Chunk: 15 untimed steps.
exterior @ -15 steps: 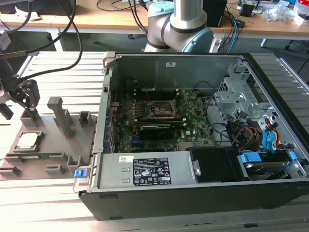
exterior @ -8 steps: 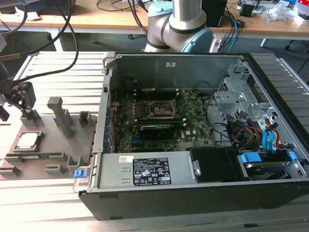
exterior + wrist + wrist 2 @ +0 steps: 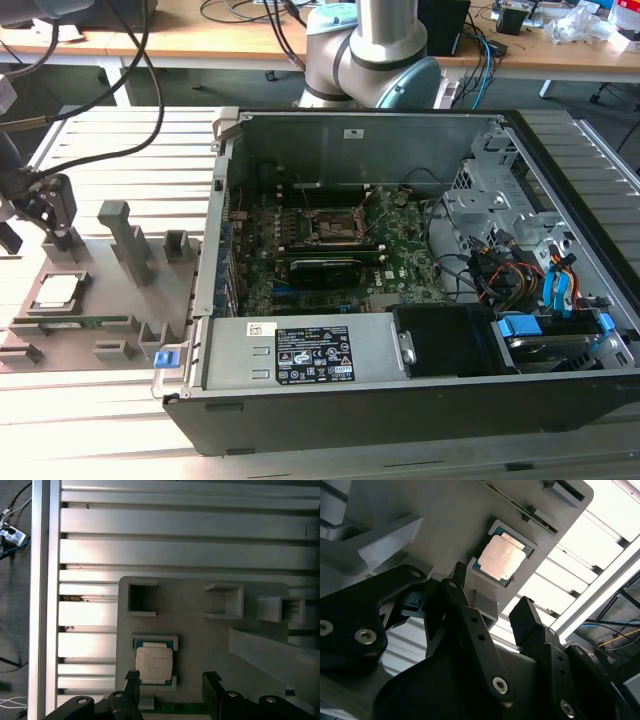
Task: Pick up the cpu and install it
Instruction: 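Pick up the cpu and move it towards the insertion slot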
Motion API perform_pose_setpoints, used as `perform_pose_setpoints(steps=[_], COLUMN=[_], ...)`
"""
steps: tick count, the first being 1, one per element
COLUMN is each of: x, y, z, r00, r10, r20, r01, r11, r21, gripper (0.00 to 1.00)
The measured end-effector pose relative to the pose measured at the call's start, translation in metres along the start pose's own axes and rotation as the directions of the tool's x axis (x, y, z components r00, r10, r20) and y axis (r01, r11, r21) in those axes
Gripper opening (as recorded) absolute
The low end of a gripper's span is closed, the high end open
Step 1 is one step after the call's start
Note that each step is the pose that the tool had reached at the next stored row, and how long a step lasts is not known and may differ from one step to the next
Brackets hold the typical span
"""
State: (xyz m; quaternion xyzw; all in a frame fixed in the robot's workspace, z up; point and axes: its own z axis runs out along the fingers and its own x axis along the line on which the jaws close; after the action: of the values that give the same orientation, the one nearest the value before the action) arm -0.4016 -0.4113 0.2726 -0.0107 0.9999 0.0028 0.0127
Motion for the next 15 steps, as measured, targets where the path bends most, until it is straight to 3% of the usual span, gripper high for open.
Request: perform_pose_setpoints(steps=[15], x=[0.0003], y=[-0.0001], z=[0.0123], r00=[1.0000], r10=[0.000], r20=[0.0000], r01=[0.000], r11=[1.0000], r21=[0.0000], gripper=[0.62])
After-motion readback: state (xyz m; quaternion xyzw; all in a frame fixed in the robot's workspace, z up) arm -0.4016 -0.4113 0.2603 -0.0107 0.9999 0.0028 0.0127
